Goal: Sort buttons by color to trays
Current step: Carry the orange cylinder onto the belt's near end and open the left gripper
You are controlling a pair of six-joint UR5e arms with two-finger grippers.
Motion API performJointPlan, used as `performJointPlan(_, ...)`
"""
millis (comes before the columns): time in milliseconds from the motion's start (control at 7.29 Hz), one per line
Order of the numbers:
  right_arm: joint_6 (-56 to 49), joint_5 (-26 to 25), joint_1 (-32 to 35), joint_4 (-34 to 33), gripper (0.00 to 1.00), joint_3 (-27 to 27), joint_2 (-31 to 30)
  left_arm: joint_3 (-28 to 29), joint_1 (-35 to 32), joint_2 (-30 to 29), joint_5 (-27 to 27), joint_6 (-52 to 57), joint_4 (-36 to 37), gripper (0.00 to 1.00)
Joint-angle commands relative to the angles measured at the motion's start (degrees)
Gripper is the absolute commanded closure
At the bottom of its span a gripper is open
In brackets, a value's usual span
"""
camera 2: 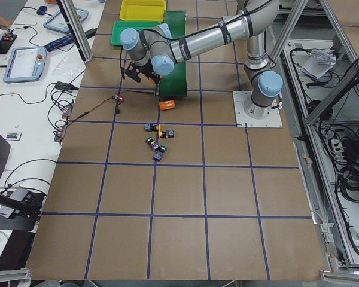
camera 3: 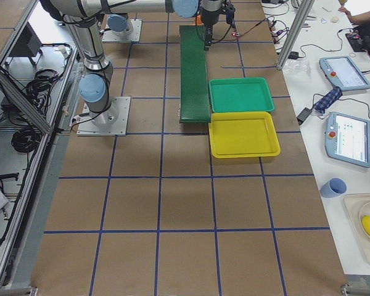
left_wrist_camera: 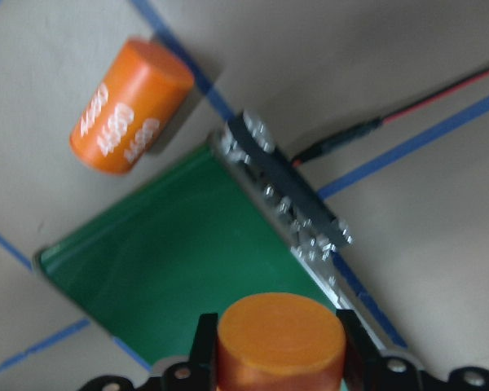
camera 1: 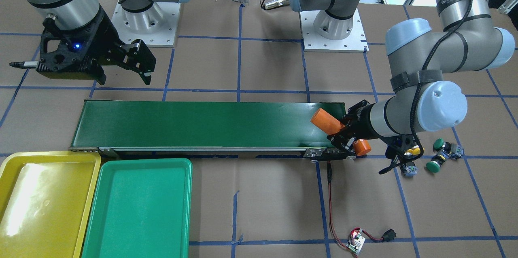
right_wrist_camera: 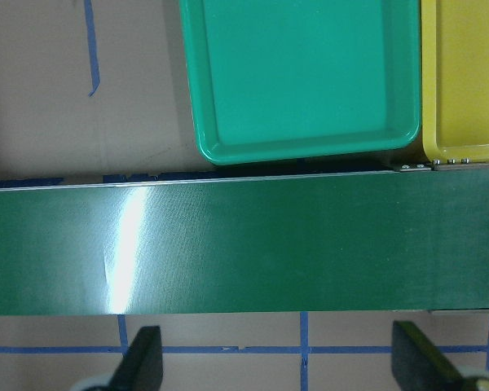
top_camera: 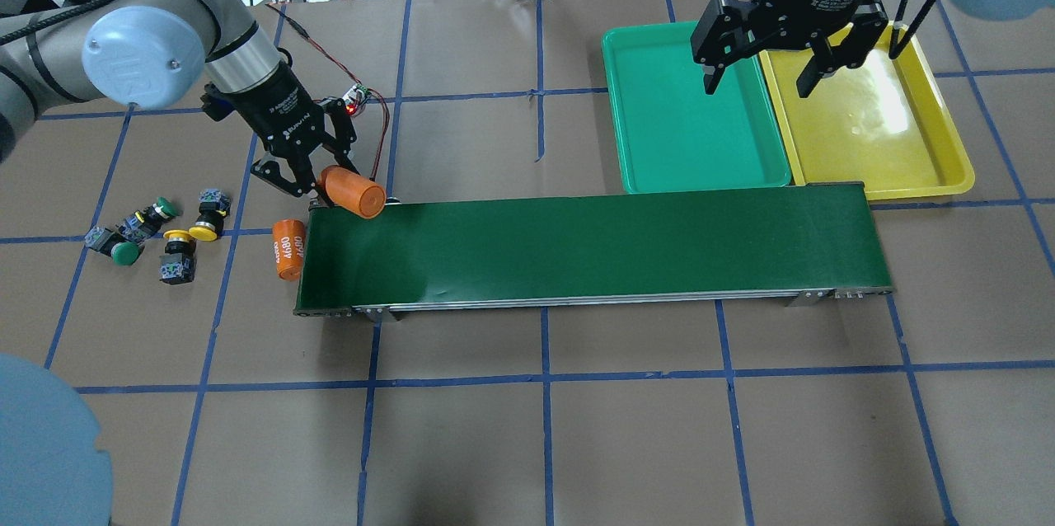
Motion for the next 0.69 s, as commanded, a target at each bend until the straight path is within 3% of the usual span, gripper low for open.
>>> performJointPlan(0, 0.0, 0.0, -0.1, 0.0, 0.0, 0.0, 0.1, -3.6, 0.3, 0.8, 4.0, -4.4, 0.4, 1.0)
performJointPlan(137, 0.0, 0.0, 0.0, 0.0, 0.0, 0.0, 0.1, -3.8, 0.6, 0.7, 4.4, -4.7, 1.2, 1.0)
performJointPlan(275, 0.0, 0.0, 0.0, -0.1, 0.0, 0.0, 0.1, -4.0, 0.5, 0.2, 6.8, -4.5, 1.8, 0.68)
performJointPlan(412, 0.0, 0.0, 0.0, -0.2, 0.0, 0.0, 0.4, -4.0, -0.1, 0.1, 7.9, -4.8, 2.2, 0.47)
performJointPlan(549, 0.0, 0.0, 0.0, -0.2, 0.0, 0.0, 0.4, -4.1, -0.1, 0.0, 8.2, -4.2, 1.8, 0.09)
